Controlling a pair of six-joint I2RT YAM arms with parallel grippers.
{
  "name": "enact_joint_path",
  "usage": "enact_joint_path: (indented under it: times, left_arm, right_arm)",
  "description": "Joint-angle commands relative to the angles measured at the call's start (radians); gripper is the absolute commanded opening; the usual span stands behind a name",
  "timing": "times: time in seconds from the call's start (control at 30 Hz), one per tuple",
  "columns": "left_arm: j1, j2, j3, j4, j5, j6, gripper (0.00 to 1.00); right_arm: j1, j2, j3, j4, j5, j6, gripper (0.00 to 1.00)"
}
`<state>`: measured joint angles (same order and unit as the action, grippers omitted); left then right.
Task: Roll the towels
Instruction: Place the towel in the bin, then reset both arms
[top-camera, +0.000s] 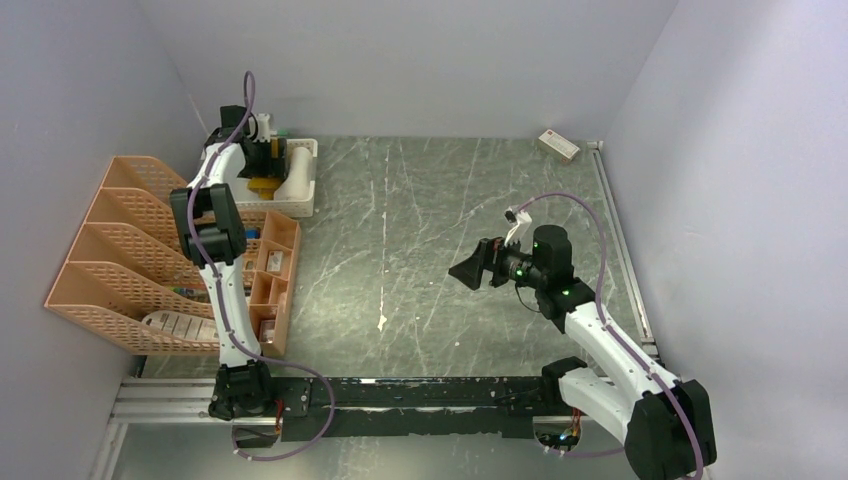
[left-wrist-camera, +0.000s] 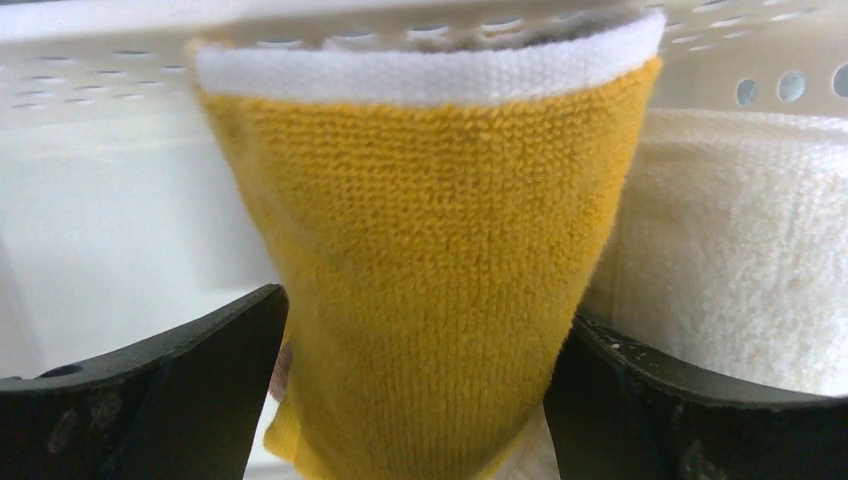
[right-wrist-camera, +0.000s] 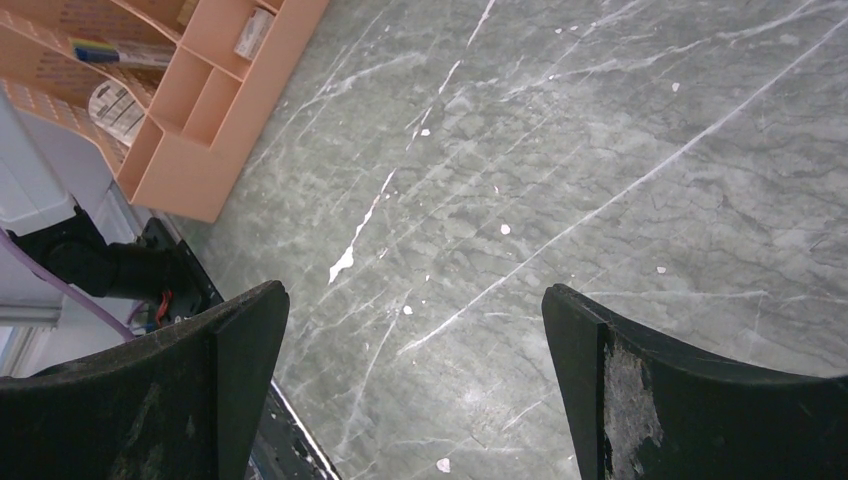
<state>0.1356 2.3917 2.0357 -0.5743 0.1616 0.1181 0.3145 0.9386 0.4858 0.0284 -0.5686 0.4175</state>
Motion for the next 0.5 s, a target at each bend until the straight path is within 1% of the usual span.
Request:
enact_joint_path:
  times: [0.0, 0.23, 0.33, 0.4, 0.47]
  left_arm:
    - [-0.006, -0.116, 0.0, 0.002, -0.082, -0.011, 0.99]
    - [-0.008, -0.229, 0.064, -0.024, -0.048, -0.029, 1.0]
    - [-0.014, -0.307, 0.062, -0.013, -0.054, -0.052, 0.99]
    - [-0.022, -0.399, -0.002, 0.042, -0.052, -0.08, 1.0]
    - [-0.034, -0.535, -0.138, 0.154, -0.034, -0.127, 1.0]
  right_arm:
    - [0.01, 0.003, 0.004, -0.008, 0.002, -0.015, 1.0]
    - [0.019, 0.012, 0.008, -0.009, 0.018, -0.015, 1.0]
    - [0.021, 0.02, 0.014, -0.003, 0.041, -0.008, 1.0]
    - [0.024, 0.026, 0.026, 0.003, 0.092, 0.011, 1.0]
    - [0.03, 0.026, 0.034, 0.014, 0.154, 0.034, 1.0]
